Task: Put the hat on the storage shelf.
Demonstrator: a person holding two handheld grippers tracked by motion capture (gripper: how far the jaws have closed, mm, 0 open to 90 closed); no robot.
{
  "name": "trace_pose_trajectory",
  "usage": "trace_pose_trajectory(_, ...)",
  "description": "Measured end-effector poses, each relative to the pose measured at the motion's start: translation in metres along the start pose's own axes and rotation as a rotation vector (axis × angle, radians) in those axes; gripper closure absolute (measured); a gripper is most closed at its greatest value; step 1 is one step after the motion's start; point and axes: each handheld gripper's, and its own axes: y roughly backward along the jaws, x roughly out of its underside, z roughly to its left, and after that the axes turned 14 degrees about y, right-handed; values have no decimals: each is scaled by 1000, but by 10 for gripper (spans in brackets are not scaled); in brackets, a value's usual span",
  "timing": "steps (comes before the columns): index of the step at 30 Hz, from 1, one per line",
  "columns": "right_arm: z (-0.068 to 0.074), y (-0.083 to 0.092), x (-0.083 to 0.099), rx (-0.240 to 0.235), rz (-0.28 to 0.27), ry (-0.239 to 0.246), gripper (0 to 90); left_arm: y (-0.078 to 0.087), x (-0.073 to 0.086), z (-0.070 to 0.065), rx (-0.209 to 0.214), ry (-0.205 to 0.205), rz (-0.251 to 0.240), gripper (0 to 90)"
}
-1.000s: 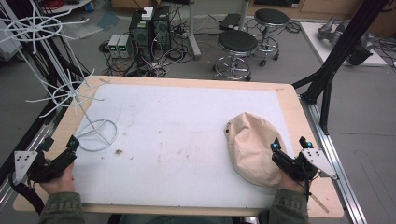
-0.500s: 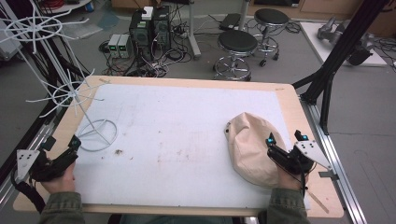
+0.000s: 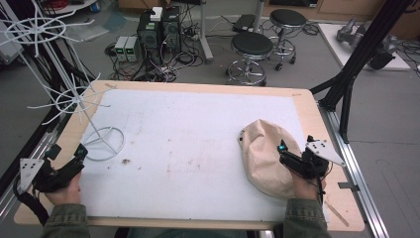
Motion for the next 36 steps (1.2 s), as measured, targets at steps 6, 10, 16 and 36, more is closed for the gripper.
trace_pose_trajectory(6, 0, -11, -2, -44, 78, 17, 114, 0, 0, -1, 2, 2, 0, 162)
trace_pose_trajectory(10, 0, -16, -5, -44, 115, 31, 114, -1, 0, -1, 7, 6, 2, 162)
trace_pose_trajectory(16, -6, -23, -5, -37, 191, 48, 114, -1, 1, -1, 6, 15, 4, 163)
trace_pose_trajectory(36, -27, -51, 13, -99, 431, 63, 115, 0, 2, -1, 6, 34, 9, 163)
